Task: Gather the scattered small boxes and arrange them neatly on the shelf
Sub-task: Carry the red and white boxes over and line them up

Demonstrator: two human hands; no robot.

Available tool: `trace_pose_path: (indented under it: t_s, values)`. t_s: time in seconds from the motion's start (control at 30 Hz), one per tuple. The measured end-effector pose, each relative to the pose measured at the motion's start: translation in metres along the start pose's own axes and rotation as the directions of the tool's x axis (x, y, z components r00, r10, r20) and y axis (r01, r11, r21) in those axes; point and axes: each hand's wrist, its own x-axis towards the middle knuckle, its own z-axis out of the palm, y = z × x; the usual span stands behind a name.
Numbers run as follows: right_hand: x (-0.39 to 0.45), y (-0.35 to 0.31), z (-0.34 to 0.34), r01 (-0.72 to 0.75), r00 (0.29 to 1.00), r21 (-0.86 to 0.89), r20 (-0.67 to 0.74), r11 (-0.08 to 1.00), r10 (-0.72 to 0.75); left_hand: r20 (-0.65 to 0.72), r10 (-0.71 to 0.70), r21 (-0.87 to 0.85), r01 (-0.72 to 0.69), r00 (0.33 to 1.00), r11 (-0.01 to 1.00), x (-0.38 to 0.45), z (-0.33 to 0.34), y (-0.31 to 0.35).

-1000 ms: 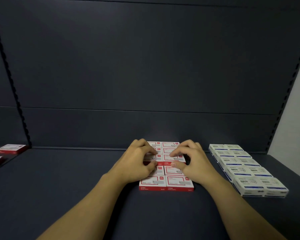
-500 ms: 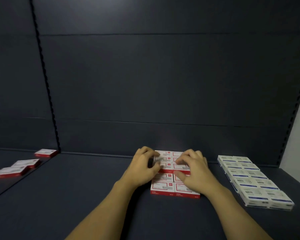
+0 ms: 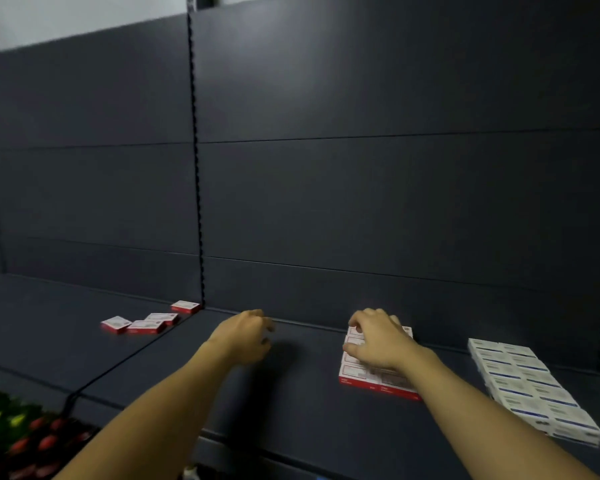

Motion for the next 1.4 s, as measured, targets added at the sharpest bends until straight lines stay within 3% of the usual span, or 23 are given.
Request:
trace_pose_path:
  t_s: [0.23, 0.47, 0.9, 1.4]
  values:
    - [0.011, -0.071, 0.003, 0.049, 0.991, -0.085, 0.132, 0.995, -0.038, 0.08, -0.155, 0.114, 0.146, 0.985, 0.983, -0.045, -0.021, -0.059]
    - [0.014, -0.159, 0.016, 0.105, 0.977, -0.089, 0.195, 0.99, -0.086, 0.046, -0.237, 0.089, 0.232, 0.97, 0.969, -0.097, -0.033, -0.123]
    - [0.032, -0.292, 0.043, 0.138, 0.981, -0.056, 0.147, 0.989, -0.128, 0.016, -0.254, 0.096, 0.251, 0.967, 0.963, -0.163, -0.048, -0.236]
    - [0.079, -0.361, 0.082, 0.166, 0.98, -0.043, 0.118, 0.985, -0.16, 0.012, -0.209, 0.083, 0.207, 0.978, 0.975, -0.161, -0.026, -0.322]
